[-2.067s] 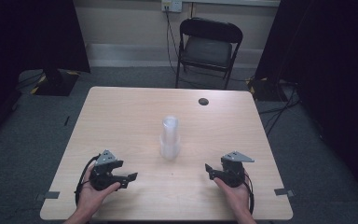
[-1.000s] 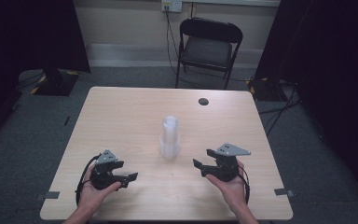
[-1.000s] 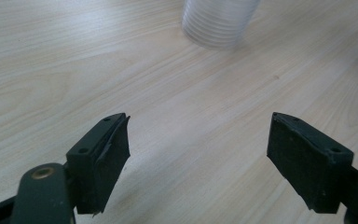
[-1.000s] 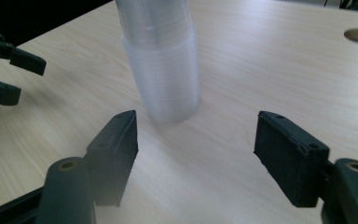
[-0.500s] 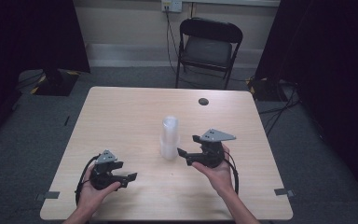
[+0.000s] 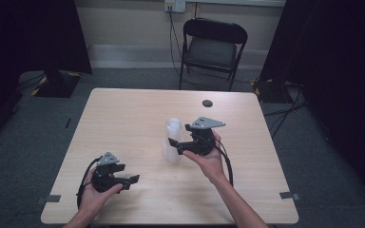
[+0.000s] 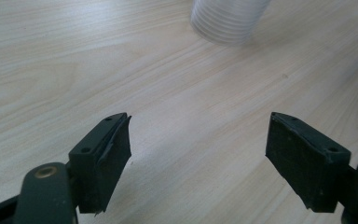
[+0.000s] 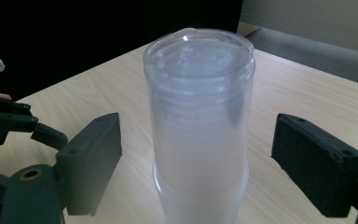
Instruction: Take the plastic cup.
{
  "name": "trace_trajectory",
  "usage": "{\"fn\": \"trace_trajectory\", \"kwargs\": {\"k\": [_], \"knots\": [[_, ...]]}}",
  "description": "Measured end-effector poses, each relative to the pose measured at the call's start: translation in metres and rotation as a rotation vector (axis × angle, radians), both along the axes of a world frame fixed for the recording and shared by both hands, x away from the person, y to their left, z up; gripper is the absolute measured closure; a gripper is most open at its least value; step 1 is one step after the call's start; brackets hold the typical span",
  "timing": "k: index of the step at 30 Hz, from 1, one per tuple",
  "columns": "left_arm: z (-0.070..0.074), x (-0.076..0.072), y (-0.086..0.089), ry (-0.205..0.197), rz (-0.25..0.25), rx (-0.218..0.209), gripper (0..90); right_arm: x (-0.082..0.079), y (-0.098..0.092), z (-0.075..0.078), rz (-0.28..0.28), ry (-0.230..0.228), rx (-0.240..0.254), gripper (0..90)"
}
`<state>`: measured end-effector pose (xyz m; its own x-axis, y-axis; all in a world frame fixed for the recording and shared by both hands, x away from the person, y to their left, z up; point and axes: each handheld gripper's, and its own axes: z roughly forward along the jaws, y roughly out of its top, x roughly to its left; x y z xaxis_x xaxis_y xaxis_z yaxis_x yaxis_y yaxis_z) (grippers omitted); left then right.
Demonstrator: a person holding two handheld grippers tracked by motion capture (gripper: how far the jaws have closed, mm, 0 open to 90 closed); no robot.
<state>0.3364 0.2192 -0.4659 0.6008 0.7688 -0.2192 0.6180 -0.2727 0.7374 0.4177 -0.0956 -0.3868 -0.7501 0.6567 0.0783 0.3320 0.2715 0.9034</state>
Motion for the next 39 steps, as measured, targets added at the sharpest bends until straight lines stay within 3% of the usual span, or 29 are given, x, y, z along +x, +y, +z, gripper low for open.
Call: {"fn": "trace_trajectory", "kwargs": {"k": [8,18,39], "knots": [[-0.001,-0.003,0.004,0.004,0.007,0.003,22.1,0.012,0.011,0.0,0.003,-0.005,0.001,15.4],[0.0,0.0,0.002,0.002,0.009,-0.008,22.1,0.027,0.022,-0.01,0.002,0.022,0.0,18.5],[0.003,-0.006,0.007,-0.007,0.007,-0.019,22.1,0.027,0.027,-0.032,-0.004,0.041,-0.029,22.1]]}}
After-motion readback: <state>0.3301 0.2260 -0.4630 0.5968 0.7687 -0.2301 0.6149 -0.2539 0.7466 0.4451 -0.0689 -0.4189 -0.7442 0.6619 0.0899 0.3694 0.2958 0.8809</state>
